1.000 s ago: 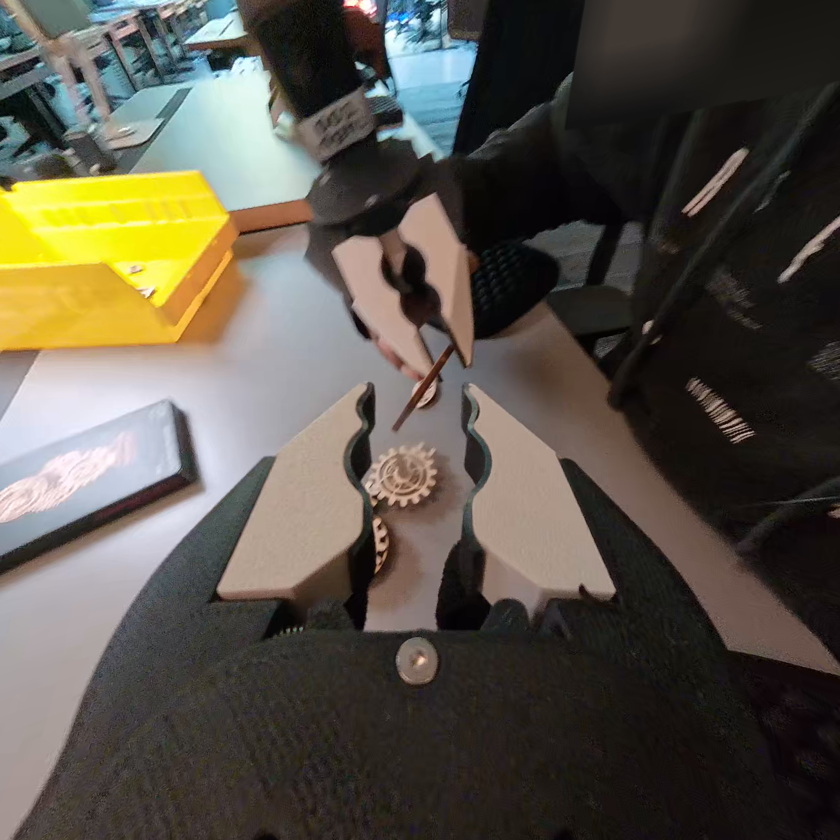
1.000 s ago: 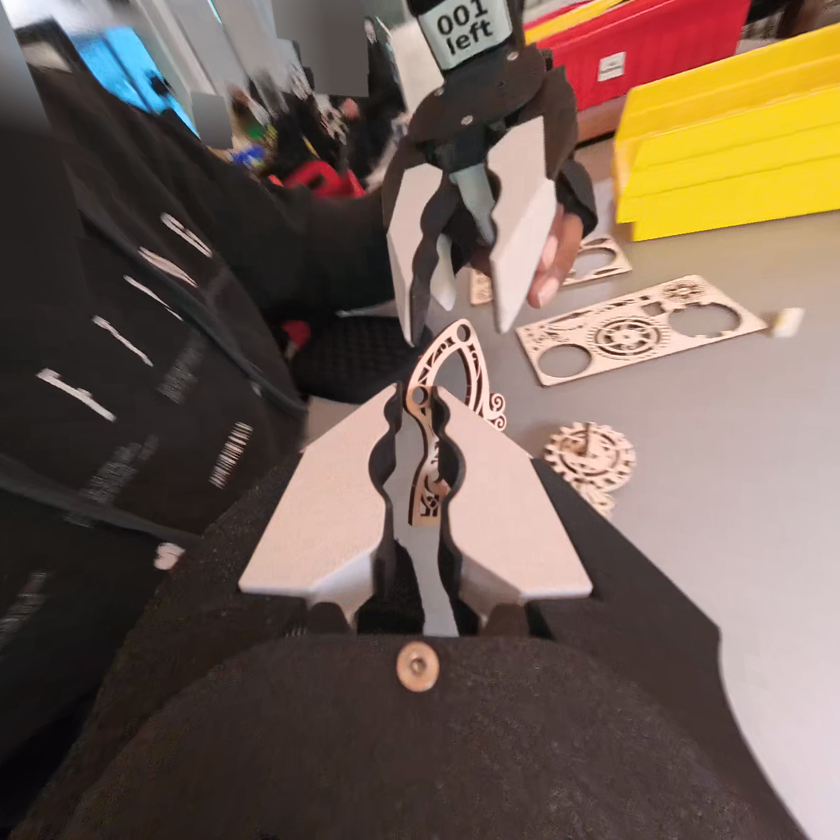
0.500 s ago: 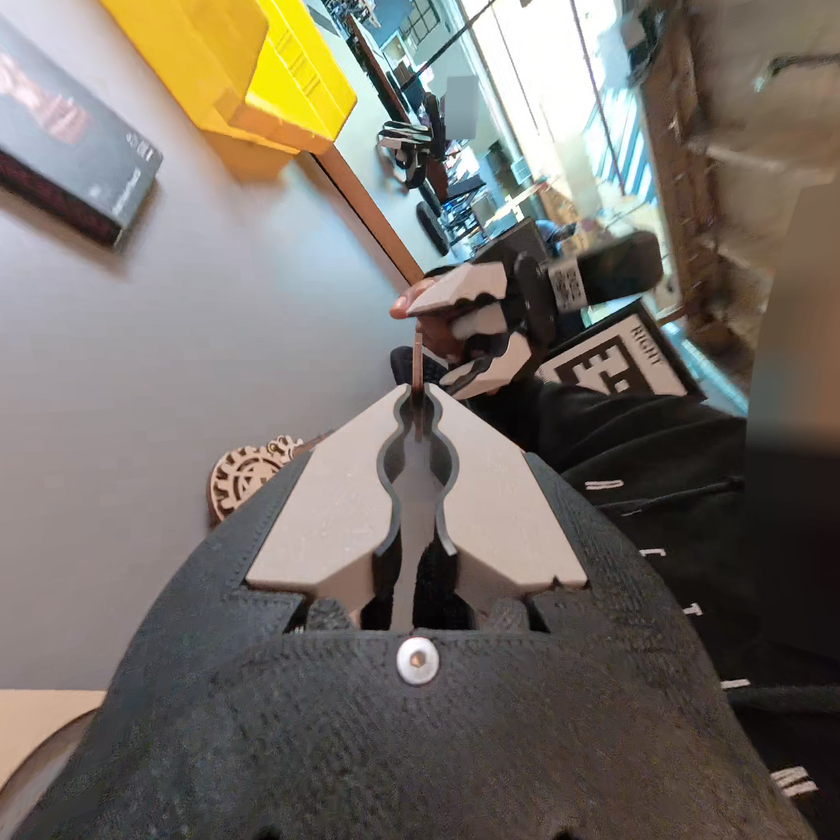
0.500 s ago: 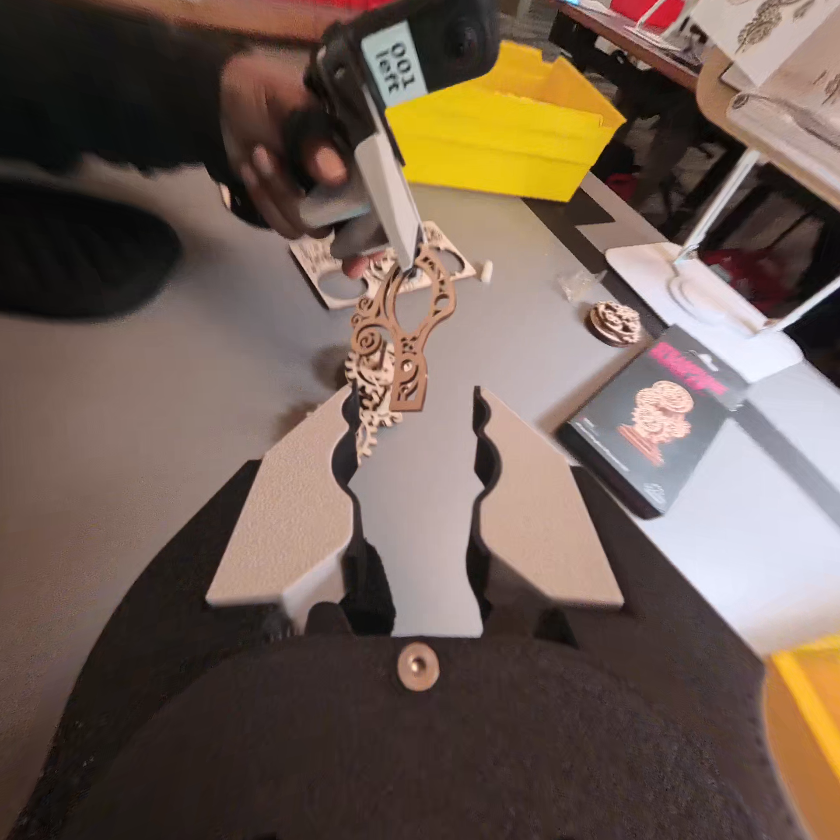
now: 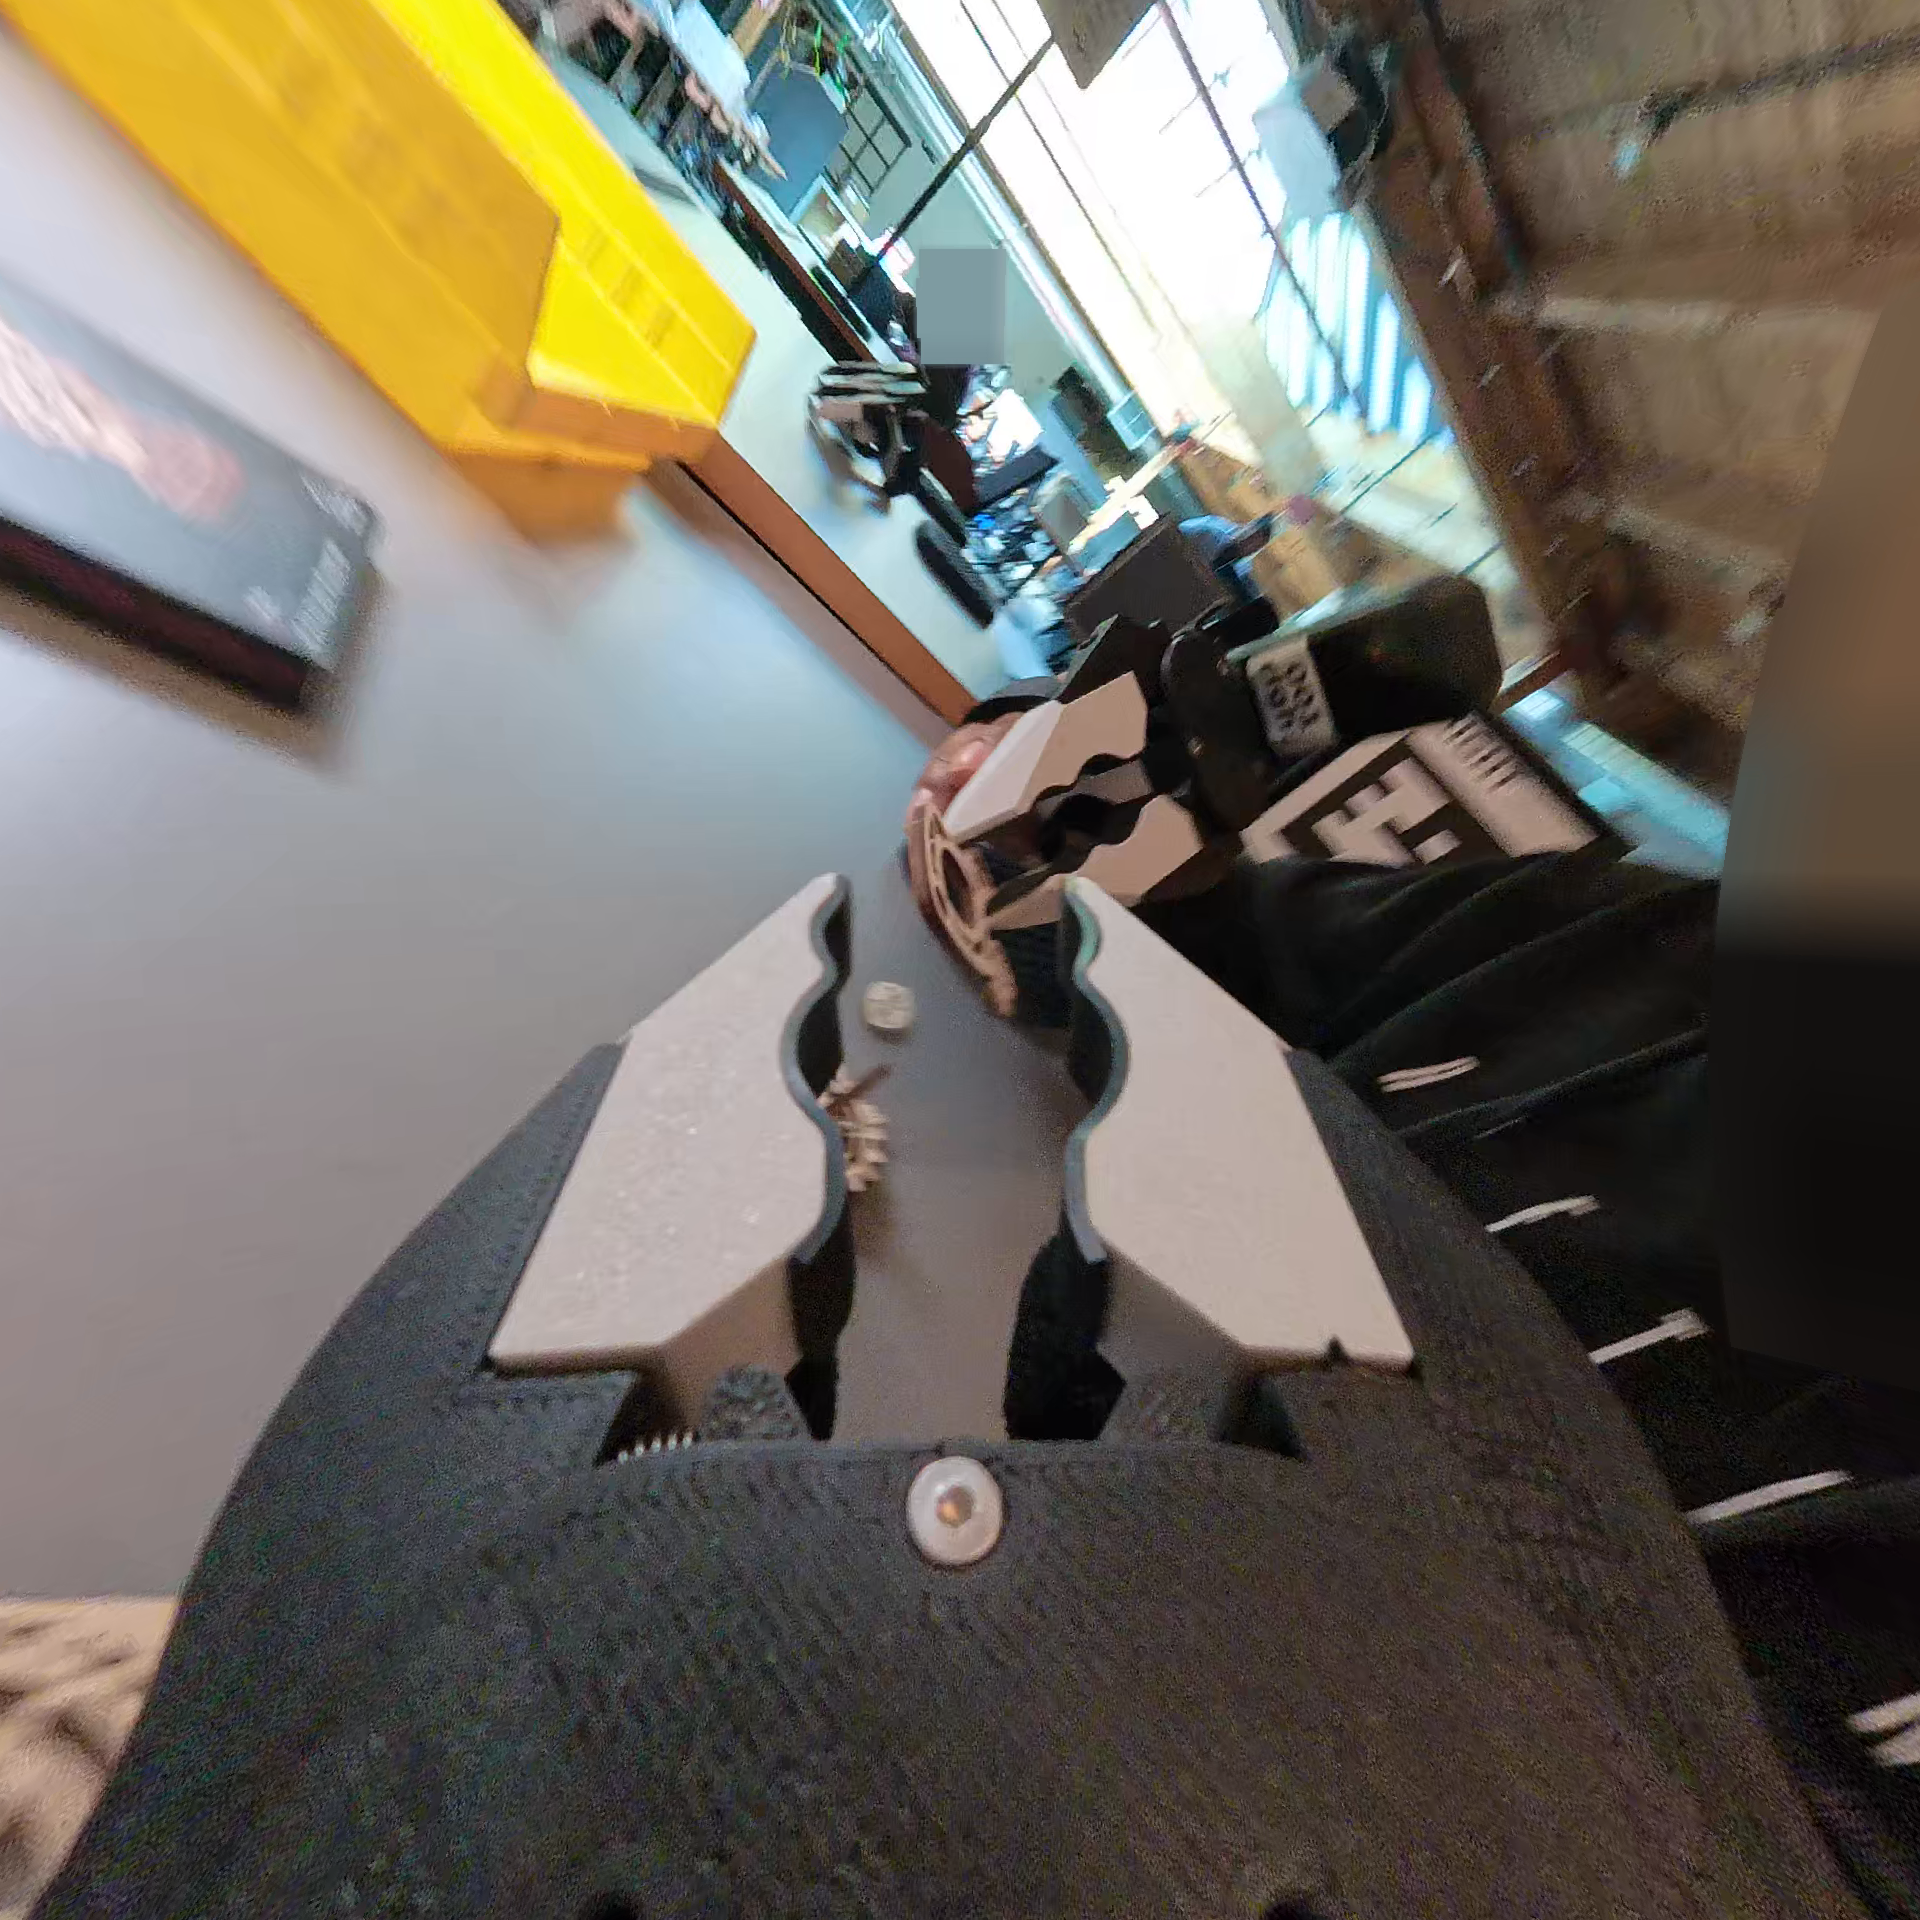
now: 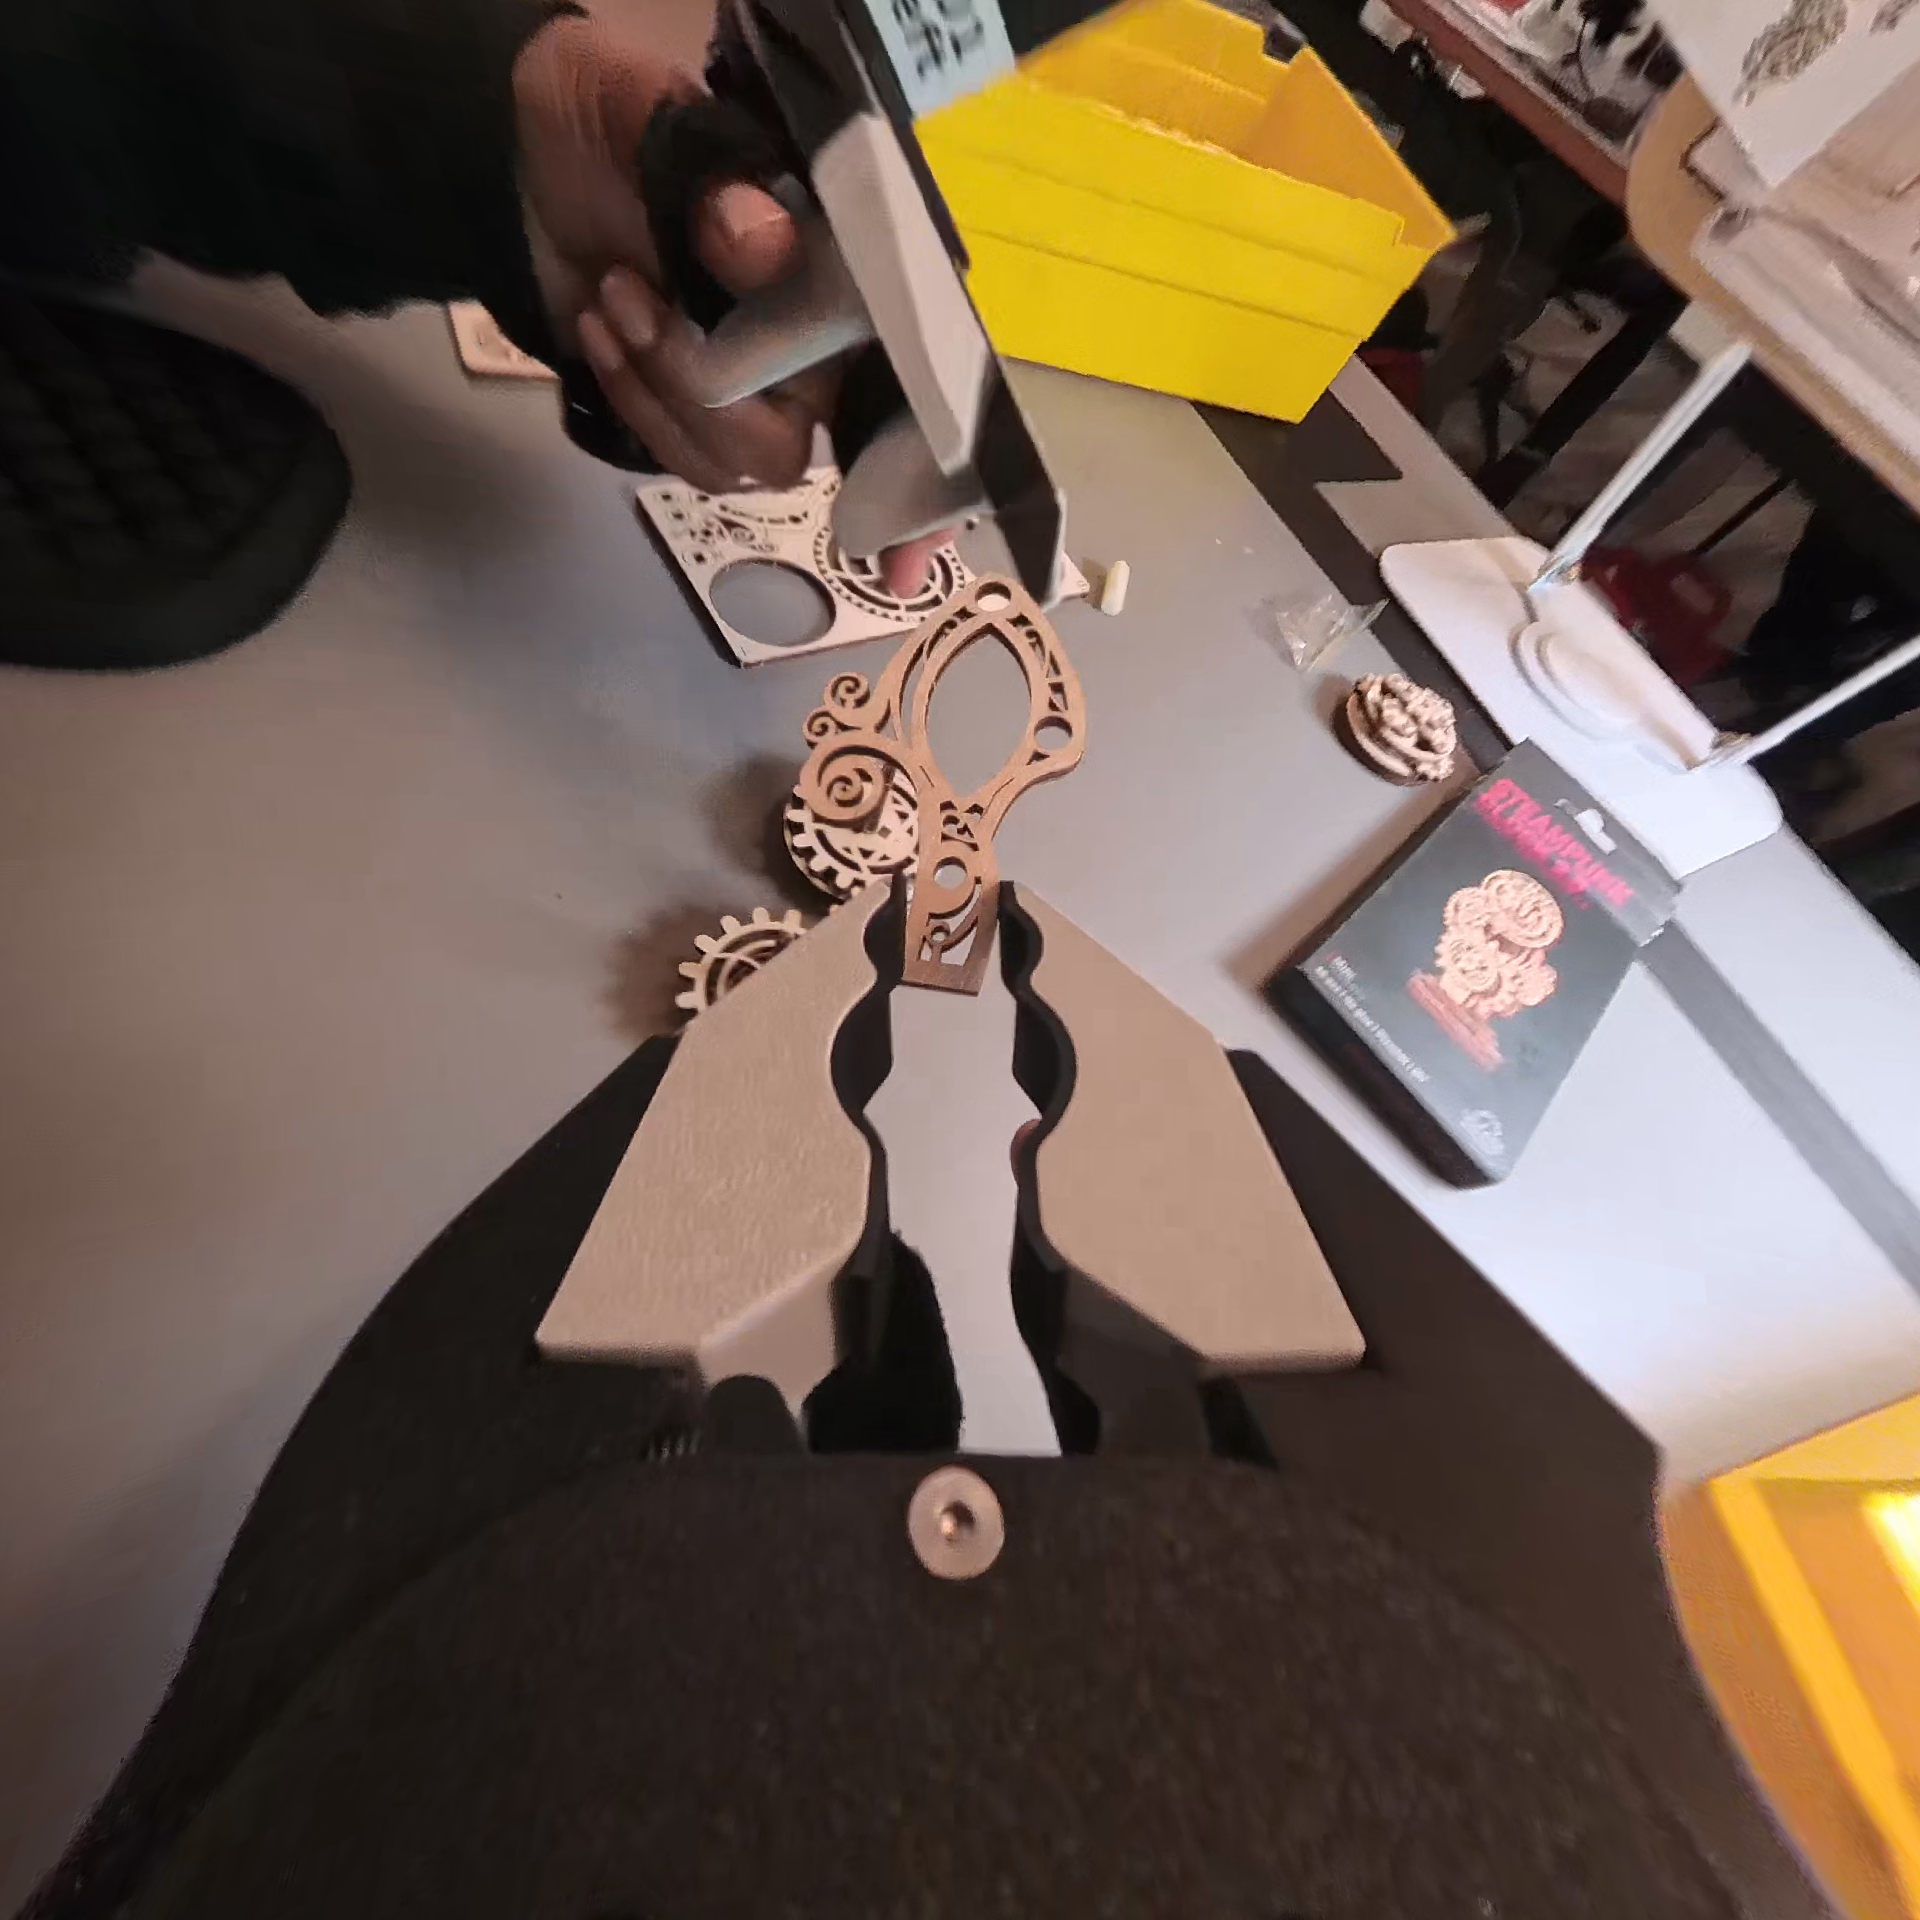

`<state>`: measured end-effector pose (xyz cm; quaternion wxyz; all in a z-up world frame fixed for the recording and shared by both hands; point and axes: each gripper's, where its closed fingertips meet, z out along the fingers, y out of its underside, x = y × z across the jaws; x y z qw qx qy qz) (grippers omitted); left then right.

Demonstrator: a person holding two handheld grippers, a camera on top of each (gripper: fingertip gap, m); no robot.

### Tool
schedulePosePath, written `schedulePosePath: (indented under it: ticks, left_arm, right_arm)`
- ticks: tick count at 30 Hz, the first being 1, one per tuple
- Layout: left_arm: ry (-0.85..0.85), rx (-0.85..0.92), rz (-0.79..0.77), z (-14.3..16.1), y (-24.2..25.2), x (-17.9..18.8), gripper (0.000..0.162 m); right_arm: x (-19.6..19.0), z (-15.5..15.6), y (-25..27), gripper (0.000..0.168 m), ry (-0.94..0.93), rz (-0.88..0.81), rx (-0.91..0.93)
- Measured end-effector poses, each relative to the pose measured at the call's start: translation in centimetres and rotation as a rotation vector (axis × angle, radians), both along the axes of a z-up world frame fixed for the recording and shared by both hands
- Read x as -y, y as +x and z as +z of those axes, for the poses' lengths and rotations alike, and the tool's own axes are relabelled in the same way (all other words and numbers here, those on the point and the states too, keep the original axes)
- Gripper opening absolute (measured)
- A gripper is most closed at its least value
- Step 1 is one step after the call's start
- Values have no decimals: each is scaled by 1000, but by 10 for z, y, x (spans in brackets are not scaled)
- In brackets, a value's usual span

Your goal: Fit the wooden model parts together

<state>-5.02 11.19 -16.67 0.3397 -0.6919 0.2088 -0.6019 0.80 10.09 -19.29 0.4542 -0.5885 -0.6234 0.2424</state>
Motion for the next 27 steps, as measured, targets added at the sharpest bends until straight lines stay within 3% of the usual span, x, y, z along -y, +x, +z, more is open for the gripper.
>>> schedulePosePath:
  ticks: [3,5,9,15,27]
  left_arm:
    - [315,-369,52,-30,-25,-13,68]
    - [389,-559,-32,-60,-28,-5,80]
    - [496,-736,-206,-102,-13,14,77]
    - [555,-786,-259,-113,-1,17,49]
    - [548,-811,-186,-112,2,24,49]
  right_arm:
    - [5,-3,7,15,-194,-10,-3]
    - [10,-7,10,16,-302,-20,-12]
    - [16,-24,8,16,-410,-37,9]
    - [22,-40,-2,16,-419,-15,77]
    - [23,-52,1,16,-421,39,166]
